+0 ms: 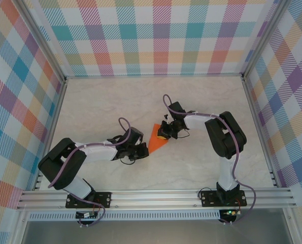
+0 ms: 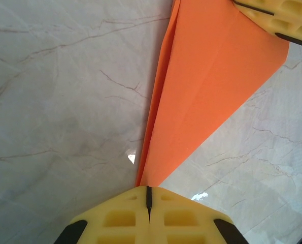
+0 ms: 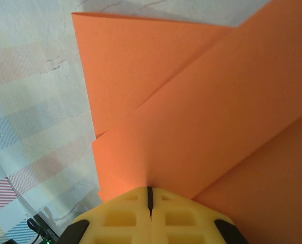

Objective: Fold a paper plane with a square sheet of paper (pick it up from the middle)
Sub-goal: Fourth fold the wing at the center of the table.

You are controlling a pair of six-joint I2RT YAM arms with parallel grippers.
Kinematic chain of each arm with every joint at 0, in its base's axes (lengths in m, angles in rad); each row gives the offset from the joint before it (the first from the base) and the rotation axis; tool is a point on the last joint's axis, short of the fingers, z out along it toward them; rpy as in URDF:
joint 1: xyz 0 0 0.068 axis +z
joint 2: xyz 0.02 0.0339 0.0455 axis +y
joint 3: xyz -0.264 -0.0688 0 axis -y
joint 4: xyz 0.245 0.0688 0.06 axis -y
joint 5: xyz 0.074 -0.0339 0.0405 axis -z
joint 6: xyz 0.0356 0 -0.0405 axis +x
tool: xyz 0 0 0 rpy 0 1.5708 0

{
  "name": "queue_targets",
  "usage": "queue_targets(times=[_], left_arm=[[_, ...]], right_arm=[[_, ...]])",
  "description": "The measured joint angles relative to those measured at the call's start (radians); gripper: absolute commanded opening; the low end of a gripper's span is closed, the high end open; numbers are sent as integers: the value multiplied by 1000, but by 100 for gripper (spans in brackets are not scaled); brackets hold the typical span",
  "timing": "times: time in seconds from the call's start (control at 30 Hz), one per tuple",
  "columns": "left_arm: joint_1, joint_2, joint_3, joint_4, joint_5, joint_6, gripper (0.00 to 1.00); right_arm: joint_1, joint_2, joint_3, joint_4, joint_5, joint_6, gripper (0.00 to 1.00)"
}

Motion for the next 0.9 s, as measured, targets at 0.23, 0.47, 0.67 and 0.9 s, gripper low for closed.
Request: queue_targets(times=[0.23,0.47,0.67,0.9], left_arm=[[0,5,2,-10,-5,2,5],[0,-19,1,-53,-13,1,12],[0,-89,2,-72,-33,-3,25],[0,-97,31,-47,-119,-1,32]], right_arm=[[0,2,4,-5,-2,0,1],[0,2,5,-7,-3,0,1],[0,-4,8,-11,-3,-9,10],[0,-132,2,-34,66,-16,38]])
